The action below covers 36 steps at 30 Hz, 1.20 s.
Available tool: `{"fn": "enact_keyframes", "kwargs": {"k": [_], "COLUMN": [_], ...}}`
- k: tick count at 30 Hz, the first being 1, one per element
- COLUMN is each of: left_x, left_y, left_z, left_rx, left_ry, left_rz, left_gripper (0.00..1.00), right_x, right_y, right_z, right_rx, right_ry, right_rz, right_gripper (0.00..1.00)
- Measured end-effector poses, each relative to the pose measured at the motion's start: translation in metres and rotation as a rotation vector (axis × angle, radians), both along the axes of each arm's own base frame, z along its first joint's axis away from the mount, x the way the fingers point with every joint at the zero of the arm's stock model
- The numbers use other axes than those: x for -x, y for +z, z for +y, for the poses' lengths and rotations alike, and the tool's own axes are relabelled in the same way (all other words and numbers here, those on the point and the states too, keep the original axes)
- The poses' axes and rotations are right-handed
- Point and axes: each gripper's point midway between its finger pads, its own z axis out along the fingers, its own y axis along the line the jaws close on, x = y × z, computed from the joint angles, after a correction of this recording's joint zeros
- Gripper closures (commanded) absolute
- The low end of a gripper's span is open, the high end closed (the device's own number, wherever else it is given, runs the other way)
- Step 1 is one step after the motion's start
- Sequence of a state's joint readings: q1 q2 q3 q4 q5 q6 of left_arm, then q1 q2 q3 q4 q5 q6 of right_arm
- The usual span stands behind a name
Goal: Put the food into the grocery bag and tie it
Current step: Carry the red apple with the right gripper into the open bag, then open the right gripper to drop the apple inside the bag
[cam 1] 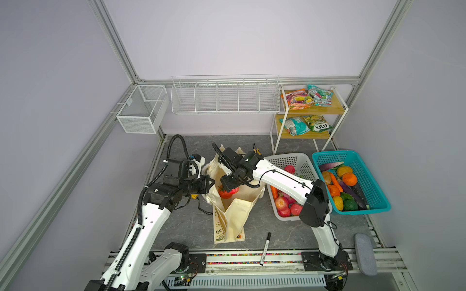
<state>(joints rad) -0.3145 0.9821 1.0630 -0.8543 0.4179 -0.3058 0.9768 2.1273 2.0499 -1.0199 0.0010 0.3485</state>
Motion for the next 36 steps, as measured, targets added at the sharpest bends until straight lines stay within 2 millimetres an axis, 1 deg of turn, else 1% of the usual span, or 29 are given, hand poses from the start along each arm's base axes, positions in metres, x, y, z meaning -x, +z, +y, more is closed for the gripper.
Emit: {"fn": "enact_keyframes", "kwargs": {"k": [5, 7, 10, 14, 18, 20, 22, 24, 25, 26, 29, 31, 33, 36], "left_x": [0.0, 0.0, 0.0, 0.0, 0.0, 0.0, 0.0, 0.001, 0.001, 0.001, 0.002, 0.002, 0.002, 0.002], "left_y": [0.0, 0.0, 0.0, 0.0, 0.0, 0.0, 0.0, -0.001, 0.0, 0.0, 0.001, 0.001, 0.001, 0.001], "left_z": [0.0, 0.0, 0.0, 0.0, 0.0, 0.0, 0.001, 0.001, 0.002, 0.002, 0.004, 0.005, 0.006, 0.006], "left_rx": [0.001, 0.001, 0.001, 0.002, 0.0, -0.002, -0.003, -0.007, -0.009, -0.011, -0.022, -0.026, -0.026, -0.029], "left_ry": [-0.002, -0.002, -0.002, -0.002, 0.0, 0.001, 0.002, 0.004, 0.006, 0.007, 0.015, 0.018, 0.02, 0.024], "left_rz": [0.0, 0.0, 0.0, 0.0, -0.001, -0.001, 0.001, 0.004, 0.005, 0.005, 0.007, 0.009, 0.011, 0.013], "left_gripper": [1.0, 1.0, 1.0, 1.0, 1.0, 1.0, 1.0, 1.0, 1.0, 1.0, 1.0, 1.0, 1.0, 1.0], "right_x": [0.009, 0.011, 0.01, 0.009, 0.011, 0.012, 0.013, 0.012, 0.012, 0.011, 0.011, 0.009, 0.007, 0.005], "right_y": [-0.036, -0.044, -0.048, -0.051, -0.064, -0.07, -0.074, -0.076, -0.077, -0.078, -0.076, -0.069, -0.058, -0.031], "right_z": [0.0, 0.0, 0.002, 0.005, 0.001, -0.001, -0.001, -0.001, -0.001, -0.001, -0.003, -0.005, -0.006, -0.006], "right_rx": [0.004, 0.004, -0.008, -0.02, -0.002, 0.009, 0.014, 0.018, 0.02, 0.023, 0.03, 0.026, 0.014, -0.024], "right_ry": [-0.005, -0.007, -0.012, -0.018, -0.026, -0.028, -0.03, -0.023, -0.02, -0.019, -0.009, -0.004, 0.001, 0.009], "right_rz": [0.062, 0.073, 0.073, 0.07, 0.076, 0.081, 0.08, 0.069, 0.06, 0.053, 0.025, 0.004, -0.024, -0.073], "right_gripper": [0.42, 0.41, 0.39, 0.33, 0.24, 0.18, 0.06, 0.01, 0.09, 0.12, 0.12, 0.12, 0.12, 0.12]}}
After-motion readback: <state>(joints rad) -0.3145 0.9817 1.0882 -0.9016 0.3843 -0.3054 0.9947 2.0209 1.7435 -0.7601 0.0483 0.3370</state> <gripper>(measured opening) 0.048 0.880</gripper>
